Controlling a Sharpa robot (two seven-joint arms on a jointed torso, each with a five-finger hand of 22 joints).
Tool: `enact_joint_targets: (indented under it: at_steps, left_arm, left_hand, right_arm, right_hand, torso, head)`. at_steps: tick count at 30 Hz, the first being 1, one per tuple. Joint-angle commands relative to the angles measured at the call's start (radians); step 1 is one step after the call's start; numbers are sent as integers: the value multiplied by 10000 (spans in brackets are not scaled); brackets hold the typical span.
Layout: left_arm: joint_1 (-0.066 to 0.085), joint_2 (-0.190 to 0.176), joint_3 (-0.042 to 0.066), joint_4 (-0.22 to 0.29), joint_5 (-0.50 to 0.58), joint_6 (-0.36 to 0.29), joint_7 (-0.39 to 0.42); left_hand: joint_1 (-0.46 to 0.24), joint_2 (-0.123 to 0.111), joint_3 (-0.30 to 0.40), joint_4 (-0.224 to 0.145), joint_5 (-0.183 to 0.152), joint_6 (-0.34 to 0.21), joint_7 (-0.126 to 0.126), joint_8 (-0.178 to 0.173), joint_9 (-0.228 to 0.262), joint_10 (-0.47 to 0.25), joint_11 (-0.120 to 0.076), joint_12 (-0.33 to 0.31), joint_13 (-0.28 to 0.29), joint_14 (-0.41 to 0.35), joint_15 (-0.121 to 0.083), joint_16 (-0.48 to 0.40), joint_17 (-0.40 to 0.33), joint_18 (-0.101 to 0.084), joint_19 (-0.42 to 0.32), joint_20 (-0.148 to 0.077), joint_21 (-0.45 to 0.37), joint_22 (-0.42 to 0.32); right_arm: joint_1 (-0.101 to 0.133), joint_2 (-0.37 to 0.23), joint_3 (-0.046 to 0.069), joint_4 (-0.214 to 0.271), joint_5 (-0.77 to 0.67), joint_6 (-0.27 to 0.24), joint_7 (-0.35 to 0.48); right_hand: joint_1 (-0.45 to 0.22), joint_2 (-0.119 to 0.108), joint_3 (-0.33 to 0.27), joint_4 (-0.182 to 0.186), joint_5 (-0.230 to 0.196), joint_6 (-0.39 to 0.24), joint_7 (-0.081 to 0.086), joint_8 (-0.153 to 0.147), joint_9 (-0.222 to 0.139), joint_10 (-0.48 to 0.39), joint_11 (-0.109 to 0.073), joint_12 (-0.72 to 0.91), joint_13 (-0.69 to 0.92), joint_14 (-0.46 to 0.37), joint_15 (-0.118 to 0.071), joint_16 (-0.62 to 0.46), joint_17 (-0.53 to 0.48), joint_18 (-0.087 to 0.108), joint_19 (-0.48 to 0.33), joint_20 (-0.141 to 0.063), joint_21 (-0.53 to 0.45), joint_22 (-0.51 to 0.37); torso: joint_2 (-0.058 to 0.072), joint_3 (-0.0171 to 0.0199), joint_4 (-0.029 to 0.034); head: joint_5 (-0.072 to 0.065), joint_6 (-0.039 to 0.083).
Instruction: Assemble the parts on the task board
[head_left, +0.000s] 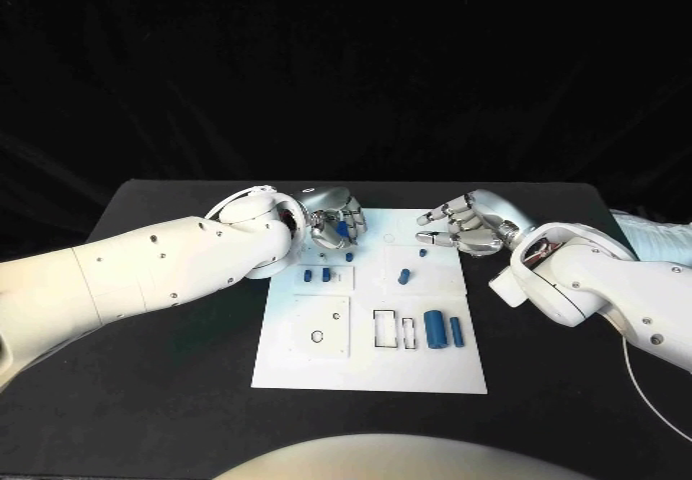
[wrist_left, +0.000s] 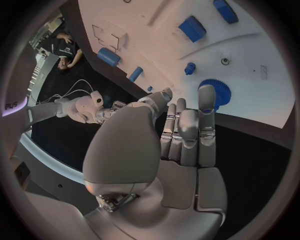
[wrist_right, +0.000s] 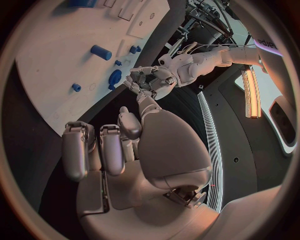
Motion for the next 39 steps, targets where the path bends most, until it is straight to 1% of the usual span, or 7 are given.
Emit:
enact_joint_targets:
  at_steps: [1, 7, 10, 14, 18, 25, 39]
  left_arm:
    - [-56, 196, -9, -199, -1483, 129, 432]
    - [-89, 466, -14, -513, -1830, 714, 168]
    - [-96, 549, -14, -597, -1981, 1041, 49]
    - [-102, 604, -15, -677, -2083, 1346, -86]
    - [-116, 649, -15, -771, -2126, 1593, -175]
    - [-135, 731, -15, -887, -2146, 1888, -271]
    - [-177, 929, -15, -1162, -2150, 1652, -258]
  left_hand:
    - [-48, -54, 160, -66, 19, 340, 3, -140, -154, 210, -56, -188, -323, 617, -35, 1097, 1075, -354, 819, -41, 1751, 1067]
    - [-288, -142, 166, -116, 9, 658, -70, -389, -361, 372, -34, -460, -732, 996, -34, 1907, 1854, -614, 1414, -57, 3326, 2083]
    - [-477, -206, 20, -84, 5, 772, -81, -495, -436, 480, -46, -544, -873, 1124, -53, 2119, 2037, -733, 1656, -59, 4001, 2507]
    - [-705, -284, -279, -16, 16, 885, -83, -592, -499, 562, -67, -621, -987, 1233, -67, 2248, 2123, -831, 1863, -85, 4579, 2865]
    - [-727, -241, -391, -12, 21, 988, -62, -627, -524, 619, -79, -663, -1045, 1274, -76, 2284, 2132, -863, 1931, -99, 4769, 2988]
    - [-732, -185, -486, -13, 25, 1136, -61, -637, -537, 705, -91, -687, -1089, 1289, -89, 2282, 2089, -880, 1968, -109, 4873, 3063]
    - [-412, 101, -272, -173, 59, 1286, -53, -770, -611, 858, -111, -790, -1211, 1304, -109, 2297, 2040, -901, 2004, -130, 5006, 3176]
  right_arm:
    - [-10, 19, -1, 0, -20, 72, 102]
    - [-10, 30, -1, -7, -19, 92, 97]
    - [-10, 34, -1, -8, -19, 98, 97]
    - [-11, 34, -1, -9, -19, 107, 95]
    - [-11, 34, -1, -3, -19, 111, 96]
    - [-11, 50, -1, -8, -23, 126, 100]
    - [-11, 80, -1, -23, -28, 147, 103]
  right_hand:
    - [27, 59, -37, -1, -15, 92, -5, -19, -11, -42, -3, -50, -7, 643, -86, -42, 825, 70, -66, 29, -68, 566]
    - [32, 64, -35, -3, -10, 91, -5, -19, -12, -29, -3, -23, 13, 649, -87, -25, 851, 67, -57, 29, -62, 577]
    - [32, 64, -35, -3, -10, 91, -5, -19, -12, -29, -3, -23, 13, 649, -87, -25, 851, 67, -57, 29, -62, 577]
    - [32, 64, -35, -3, -10, 91, -5, -19, -12, -29, -3, -23, 13, 649, -87, -25, 851, 67, -57, 29, -62, 577]
    - [32, 64, -35, -3, -10, 91, -5, -19, -12, -29, -3, -23, 13, 649, -87, -25, 851, 67, -57, 29, -62, 577]
    - [45, 75, -30, -8, 3, 91, -5, -19, -12, -22, -3, -7, 23, 650, -87, -23, 855, 66, -51, 28, -59, 585]
    - [58, 87, -24, -14, 13, 94, -5, -18, -11, -19, -4, -1, 26, 653, -88, -17, 866, 66, -51, 28, -61, 583]
  torso:
    - [5, -2, -5]
    - [3, 13, -29]
    - [15, 2, -26]
    - [12, 5, -23]
    - [4, 5, -1]
    - [-6, 3, -19]
    - [5, 3, -17]
  head:
    - [-18, 24]
    - [-4, 9]
    - [-26, 0]
    - [-35, -14]
    - [-52, -38]
    - [-31, -41]
    - [-31, -10]
